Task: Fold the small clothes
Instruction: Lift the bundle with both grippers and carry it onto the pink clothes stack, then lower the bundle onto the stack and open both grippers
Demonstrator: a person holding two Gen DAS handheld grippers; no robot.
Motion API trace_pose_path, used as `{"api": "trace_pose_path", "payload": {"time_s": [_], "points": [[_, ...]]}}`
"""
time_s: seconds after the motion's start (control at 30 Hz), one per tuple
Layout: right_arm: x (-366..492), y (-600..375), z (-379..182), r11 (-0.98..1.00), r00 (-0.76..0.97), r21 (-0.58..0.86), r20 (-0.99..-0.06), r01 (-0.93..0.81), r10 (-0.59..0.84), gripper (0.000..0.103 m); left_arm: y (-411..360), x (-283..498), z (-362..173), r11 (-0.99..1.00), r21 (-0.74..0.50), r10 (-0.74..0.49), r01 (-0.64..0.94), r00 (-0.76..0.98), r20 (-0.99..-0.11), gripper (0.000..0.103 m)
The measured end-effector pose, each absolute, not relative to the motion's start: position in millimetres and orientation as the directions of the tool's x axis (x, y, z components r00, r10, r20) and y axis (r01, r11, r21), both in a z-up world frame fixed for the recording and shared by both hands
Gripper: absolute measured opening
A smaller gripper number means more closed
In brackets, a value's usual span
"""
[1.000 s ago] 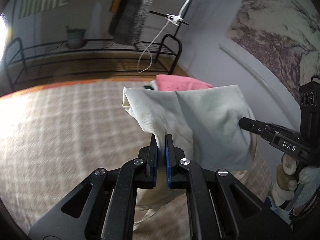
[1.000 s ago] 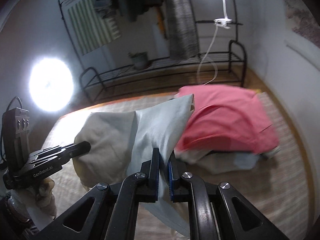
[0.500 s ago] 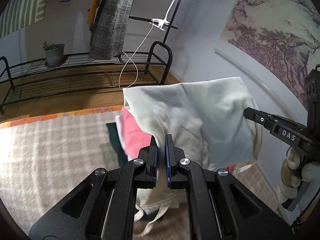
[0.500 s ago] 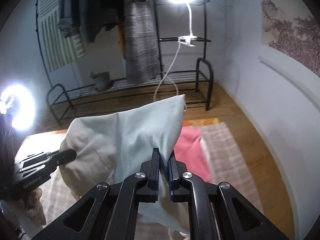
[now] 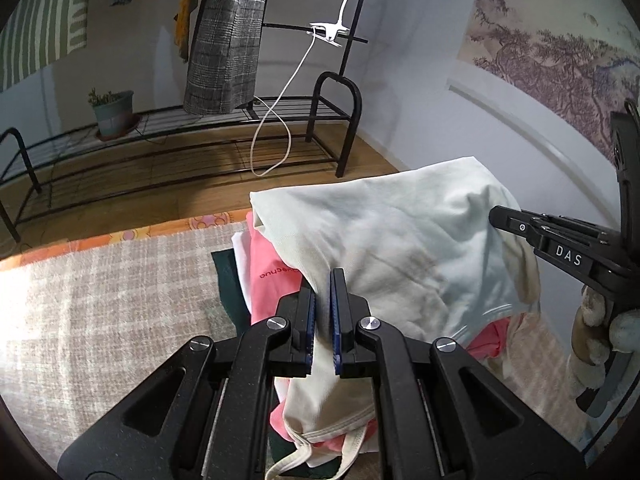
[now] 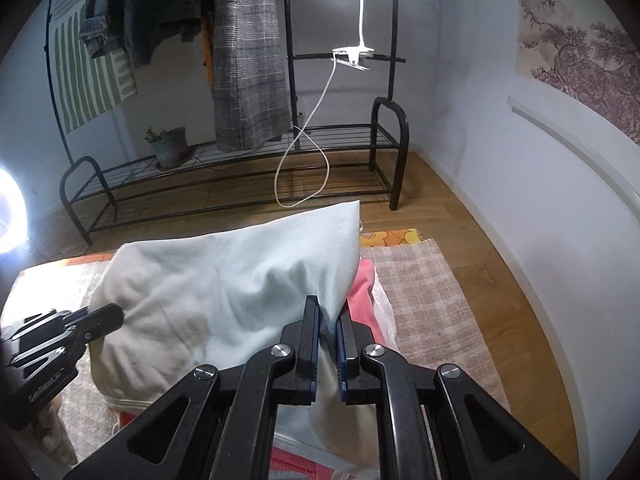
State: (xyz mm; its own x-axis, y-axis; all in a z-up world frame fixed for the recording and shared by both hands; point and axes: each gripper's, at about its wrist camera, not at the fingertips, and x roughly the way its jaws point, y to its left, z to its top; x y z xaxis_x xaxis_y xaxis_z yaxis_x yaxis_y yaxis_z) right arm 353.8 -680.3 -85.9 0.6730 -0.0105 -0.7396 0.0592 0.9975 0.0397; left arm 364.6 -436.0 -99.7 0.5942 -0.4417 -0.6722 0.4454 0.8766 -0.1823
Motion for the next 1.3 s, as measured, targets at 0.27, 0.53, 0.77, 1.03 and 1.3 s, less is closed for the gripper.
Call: {"api": "trace_pose_path", "payload": {"time_s": [0.27,0.53,0.77,1.03,1.3], "points": [[349.8,-685.1,-79.1,0.993,0.674,0.001,-0.735,0.115,-0.077,0.021,-430.4,356.2,-91.5,0.889,-0.156,-0.414,0.430,0.613,-0.673,0.005],[321.9,-685.6,-52.8,0.992,0.694,0.020,-0.716,0.124,-0.073,0.021,-413.0,329.9,-64.2,0.890,-0.157,-0.416,0.427,0.624,-0.661,0.005],[287.7,-670.0,-18.4,0.994,0.716,0.017,-0.695,0.109,-0.067,0.020,-394.8,290.2,-23.9,0.882,-0.158,-0.438,0.444,0.648,-0.623,0.005],[231.2,-646.4,37.3,0.994,0.755,0.021,-0.652,0.103,-0.065,0.020,-364.8,229.1,25.1,0.869,-0.127,-0.457,0.478,0.678,-0.575,0.005],[172.6,-609.0,76.2,0.995,0.782,0.007,-0.619,0.101,-0.075,0.020,-322.0,163.8,58.6,0.862,-0.109,-0.470,0.495,0.701,-0.536,0.005]]}}
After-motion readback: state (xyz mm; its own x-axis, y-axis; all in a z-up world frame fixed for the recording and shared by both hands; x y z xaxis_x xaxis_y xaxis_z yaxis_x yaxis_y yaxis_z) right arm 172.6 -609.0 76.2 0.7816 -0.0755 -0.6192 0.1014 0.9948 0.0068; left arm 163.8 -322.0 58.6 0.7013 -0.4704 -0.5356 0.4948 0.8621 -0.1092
